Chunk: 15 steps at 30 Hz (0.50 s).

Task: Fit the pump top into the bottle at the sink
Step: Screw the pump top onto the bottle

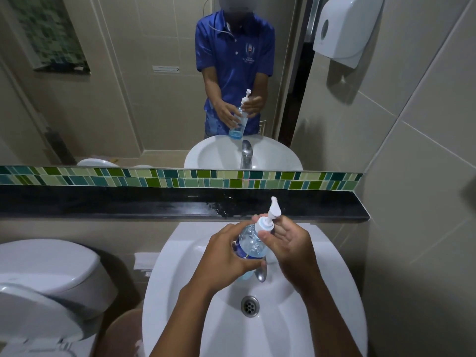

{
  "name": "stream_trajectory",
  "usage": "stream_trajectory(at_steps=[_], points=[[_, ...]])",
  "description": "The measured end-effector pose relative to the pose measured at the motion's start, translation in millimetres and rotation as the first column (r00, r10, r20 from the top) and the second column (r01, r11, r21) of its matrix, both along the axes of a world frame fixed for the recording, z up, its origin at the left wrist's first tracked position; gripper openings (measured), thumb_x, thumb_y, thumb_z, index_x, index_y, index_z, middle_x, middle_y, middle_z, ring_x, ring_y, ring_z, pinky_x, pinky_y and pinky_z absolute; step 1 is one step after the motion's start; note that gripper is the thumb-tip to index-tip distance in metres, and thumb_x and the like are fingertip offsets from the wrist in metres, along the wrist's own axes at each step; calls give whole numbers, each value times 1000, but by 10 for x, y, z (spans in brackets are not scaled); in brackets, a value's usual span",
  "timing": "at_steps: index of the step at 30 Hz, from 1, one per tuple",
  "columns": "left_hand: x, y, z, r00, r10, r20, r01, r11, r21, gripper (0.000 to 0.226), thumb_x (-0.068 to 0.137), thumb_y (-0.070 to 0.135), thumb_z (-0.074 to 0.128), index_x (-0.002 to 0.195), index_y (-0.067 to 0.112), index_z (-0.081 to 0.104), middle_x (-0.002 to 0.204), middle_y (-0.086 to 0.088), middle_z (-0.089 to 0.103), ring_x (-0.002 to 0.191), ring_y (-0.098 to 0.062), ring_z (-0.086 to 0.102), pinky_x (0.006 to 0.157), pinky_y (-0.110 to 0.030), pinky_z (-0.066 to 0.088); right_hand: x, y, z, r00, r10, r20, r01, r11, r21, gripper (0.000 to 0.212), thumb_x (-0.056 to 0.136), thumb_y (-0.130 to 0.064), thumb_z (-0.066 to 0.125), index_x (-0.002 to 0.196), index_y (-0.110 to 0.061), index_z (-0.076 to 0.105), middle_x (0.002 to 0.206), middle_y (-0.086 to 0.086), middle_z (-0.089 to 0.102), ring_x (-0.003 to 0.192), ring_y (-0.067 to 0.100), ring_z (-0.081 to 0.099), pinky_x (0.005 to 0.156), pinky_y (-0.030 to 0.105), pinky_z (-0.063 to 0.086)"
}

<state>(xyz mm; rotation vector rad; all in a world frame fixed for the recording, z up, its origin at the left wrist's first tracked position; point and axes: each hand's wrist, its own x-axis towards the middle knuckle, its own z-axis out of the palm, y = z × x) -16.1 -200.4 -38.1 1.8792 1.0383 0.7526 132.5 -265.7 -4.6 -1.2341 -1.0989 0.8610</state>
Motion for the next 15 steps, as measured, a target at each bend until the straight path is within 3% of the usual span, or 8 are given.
stream_trajectory(at_steps=[3,5,8,10,13,15], points=[[49,-32,-21,999,34,-22,-34,999,-7,80,62,38,93,133,37,56,128,17,61,111,-12,62,91,-19,54,-78,56,-51,971,-232,60,232,973,12,29,77,-8,81,99,-17,64,96,-3,76,91,17,74,73,25,61],[52,-31,-21,1000,25,-17,-25,1000,-19,80,62,39,92,133,38,56,128,17,61,112,-13,62,92,-20,54,-48,75,-27,989,-150,-11,150,988,-19,36,78,-9,80,103,-23,60,105,-5,73,99,16,72,77,24,60],[13,0,6,1000,4,0,-4,1000,-14,76,60,37,94,128,39,59,123,18,64,109,-10,63,89,-19,55,33,47,39,991,101,-91,-103,995,-16,38,91,-11,63,124,-28,55,126,-15,66,116,5,63,86,20,55],[-3,15,16,1000,5,4,-5,1000,-17,76,60,35,95,127,40,59,122,20,64,109,-7,63,86,-15,54,47,43,52,996,63,-58,-63,998,1,34,93,-3,62,120,-22,62,119,-9,72,112,11,67,84,22,57],[15,8,-6,1000,5,-29,-6,1000,-31,78,61,36,94,130,40,57,125,19,62,109,-11,62,86,-15,54,42,70,37,993,-119,-2,119,993,-12,30,79,-3,78,99,-23,67,90,-7,77,93,18,74,71,24,60],[26,4,-24,999,-5,-43,3,999,-36,80,61,38,93,132,39,56,124,20,61,109,-12,62,87,-15,53,57,76,27,999,-45,-18,44,998,-49,31,82,-8,76,103,-27,63,96,-8,74,97,19,72,74,25,60]])
